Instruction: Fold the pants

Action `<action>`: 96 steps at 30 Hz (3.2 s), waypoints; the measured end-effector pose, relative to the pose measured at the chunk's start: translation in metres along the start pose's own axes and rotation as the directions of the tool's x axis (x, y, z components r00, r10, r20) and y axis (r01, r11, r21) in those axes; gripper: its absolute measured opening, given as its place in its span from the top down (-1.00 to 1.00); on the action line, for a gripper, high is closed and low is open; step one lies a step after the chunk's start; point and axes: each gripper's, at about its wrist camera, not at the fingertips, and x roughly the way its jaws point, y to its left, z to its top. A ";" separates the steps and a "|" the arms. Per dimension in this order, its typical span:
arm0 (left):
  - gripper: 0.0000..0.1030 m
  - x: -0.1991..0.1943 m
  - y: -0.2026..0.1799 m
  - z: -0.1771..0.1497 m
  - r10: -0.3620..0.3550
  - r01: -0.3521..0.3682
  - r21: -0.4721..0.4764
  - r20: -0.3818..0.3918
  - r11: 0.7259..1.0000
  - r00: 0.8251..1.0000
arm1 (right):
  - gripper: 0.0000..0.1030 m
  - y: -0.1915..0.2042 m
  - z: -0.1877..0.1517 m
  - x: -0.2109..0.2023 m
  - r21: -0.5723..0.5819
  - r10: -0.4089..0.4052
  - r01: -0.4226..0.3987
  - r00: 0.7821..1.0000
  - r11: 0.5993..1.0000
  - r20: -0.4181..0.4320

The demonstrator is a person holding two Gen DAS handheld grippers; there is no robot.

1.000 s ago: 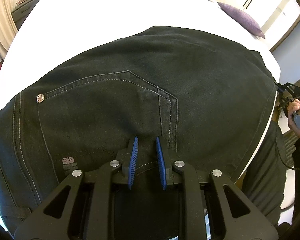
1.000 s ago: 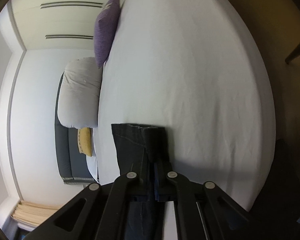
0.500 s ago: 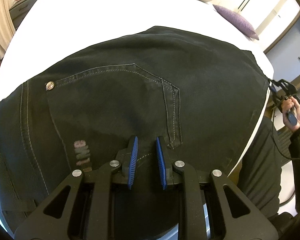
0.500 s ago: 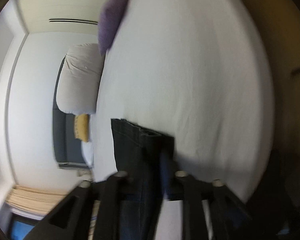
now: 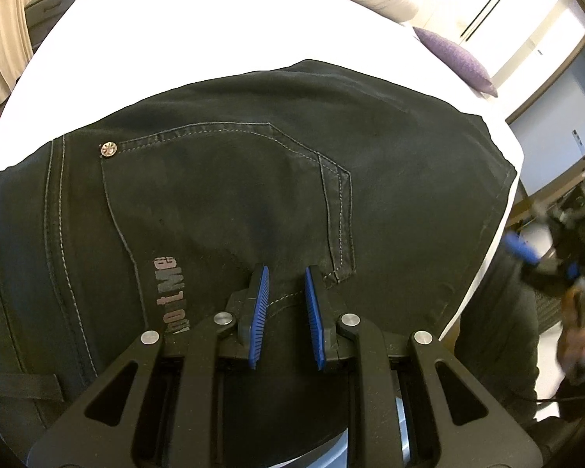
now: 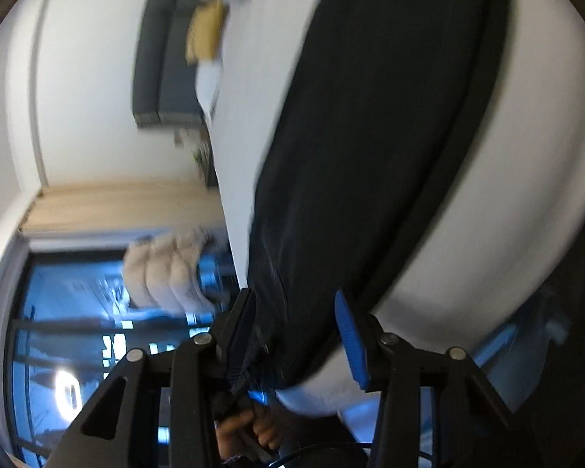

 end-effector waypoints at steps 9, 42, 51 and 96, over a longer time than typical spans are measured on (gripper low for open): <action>0.64 -0.004 0.010 -0.002 -0.032 0.032 -0.019 0.011 0.999 0.999 | 0.08 -0.004 -0.018 0.041 0.027 -0.043 0.047 0.990 0.999 -0.132; 0.64 -0.009 0.010 -0.003 -0.028 0.028 -0.013 0.006 1.000 1.000 | 0.08 -0.004 -0.024 0.072 0.096 0.028 -0.009 0.980 0.995 -0.197; 0.64 -0.008 0.009 -0.002 -0.024 0.024 -0.004 0.003 1.000 1.000 | 0.90 -0.002 -0.031 0.093 0.051 -0.027 0.040 0.971 0.998 -0.238; 0.64 -0.013 0.014 -0.008 -0.016 0.016 0.037 -0.012 0.999 1.000 | 0.99 -0.069 0.053 -0.026 0.171 -0.001 -0.028 0.985 0.985 0.172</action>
